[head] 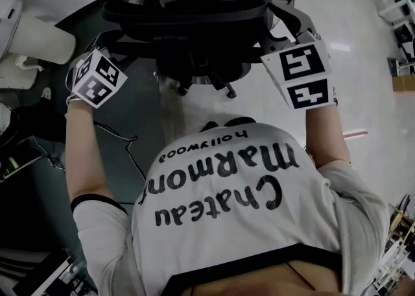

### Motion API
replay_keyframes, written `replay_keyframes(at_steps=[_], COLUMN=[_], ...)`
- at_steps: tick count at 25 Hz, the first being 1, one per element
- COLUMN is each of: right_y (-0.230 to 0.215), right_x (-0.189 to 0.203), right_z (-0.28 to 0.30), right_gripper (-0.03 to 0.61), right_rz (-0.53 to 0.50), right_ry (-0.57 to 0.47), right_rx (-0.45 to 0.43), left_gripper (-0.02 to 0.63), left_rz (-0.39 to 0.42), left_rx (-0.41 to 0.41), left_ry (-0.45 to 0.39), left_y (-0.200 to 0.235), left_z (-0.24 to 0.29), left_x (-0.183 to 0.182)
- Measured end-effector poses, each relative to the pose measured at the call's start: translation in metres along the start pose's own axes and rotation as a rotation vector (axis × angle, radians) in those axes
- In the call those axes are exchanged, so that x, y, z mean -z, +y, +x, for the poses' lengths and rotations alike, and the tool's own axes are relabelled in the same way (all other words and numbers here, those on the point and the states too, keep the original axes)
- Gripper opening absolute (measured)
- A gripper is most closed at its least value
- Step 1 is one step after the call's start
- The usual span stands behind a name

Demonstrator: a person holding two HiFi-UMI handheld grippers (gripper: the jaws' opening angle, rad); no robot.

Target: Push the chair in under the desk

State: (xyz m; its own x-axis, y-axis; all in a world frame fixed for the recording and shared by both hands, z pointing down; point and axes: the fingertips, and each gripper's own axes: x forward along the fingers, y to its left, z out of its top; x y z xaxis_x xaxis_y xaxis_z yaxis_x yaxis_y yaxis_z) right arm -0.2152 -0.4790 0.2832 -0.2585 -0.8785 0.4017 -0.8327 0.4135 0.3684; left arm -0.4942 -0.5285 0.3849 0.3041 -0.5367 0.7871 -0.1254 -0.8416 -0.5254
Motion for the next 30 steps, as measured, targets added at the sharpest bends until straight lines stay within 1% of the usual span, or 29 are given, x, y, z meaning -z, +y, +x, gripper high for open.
replay_keyframes(at_steps=[3,6,8,13,16,19,21,22,24,27,30], right_y=[-0.003,0.003,0.000,-0.045,-0.075,-0.101,-0.106,-0.106,-0.105,-0.098,-0.093], right_x=[0.000,-0.005,-0.005,0.016,0.026,0.036,0.039,0.038,0.034,0.027,0.027], right_z=[-0.001,-0.002,0.000,0.016,0.026,0.036,0.037,0.037,0.039,0.049,0.055], right_gripper=[0.160,0.161,0.161,0.152,0.135,0.126,0.141,0.148,0.153,0.156,0.156], right_rz=[0.009,0.001,-0.007,-0.013,0.020,0.085,0.086,0.074,0.050,0.073,0.079], right_ry=[0.000,0.005,0.015,0.039,0.051,0.066,0.071,0.071,0.062,0.027,0.002], right_rx=[0.029,0.031,0.036,0.084,0.108,0.085,0.045,0.028,0.022,0.015,-0.006], left_gripper=[0.275,0.275,0.275,0.272,0.254,0.216,0.215,0.215,0.215,0.216,0.218], left_rz=[0.007,0.004,0.001,-0.018,-0.018,-0.025,-0.027,-0.030,-0.029,-0.032,-0.041], left_rx=[0.002,-0.001,-0.011,-0.031,-0.008,0.050,0.068,0.069,0.050,0.041,0.031], left_ry=[-0.004,0.002,0.002,0.001,-0.023,-0.058,-0.045,-0.042,-0.039,-0.021,-0.037], left_y=[0.001,0.000,0.001,0.005,0.002,-0.001,-0.003,-0.003,-0.001,0.007,0.008], left_z=[0.000,-0.006,-0.006,0.020,0.026,0.031,0.034,0.034,0.032,0.034,0.037], left_x=[-0.003,0.004,0.002,-0.034,-0.060,-0.084,-0.088,-0.087,-0.085,-0.073,-0.064])
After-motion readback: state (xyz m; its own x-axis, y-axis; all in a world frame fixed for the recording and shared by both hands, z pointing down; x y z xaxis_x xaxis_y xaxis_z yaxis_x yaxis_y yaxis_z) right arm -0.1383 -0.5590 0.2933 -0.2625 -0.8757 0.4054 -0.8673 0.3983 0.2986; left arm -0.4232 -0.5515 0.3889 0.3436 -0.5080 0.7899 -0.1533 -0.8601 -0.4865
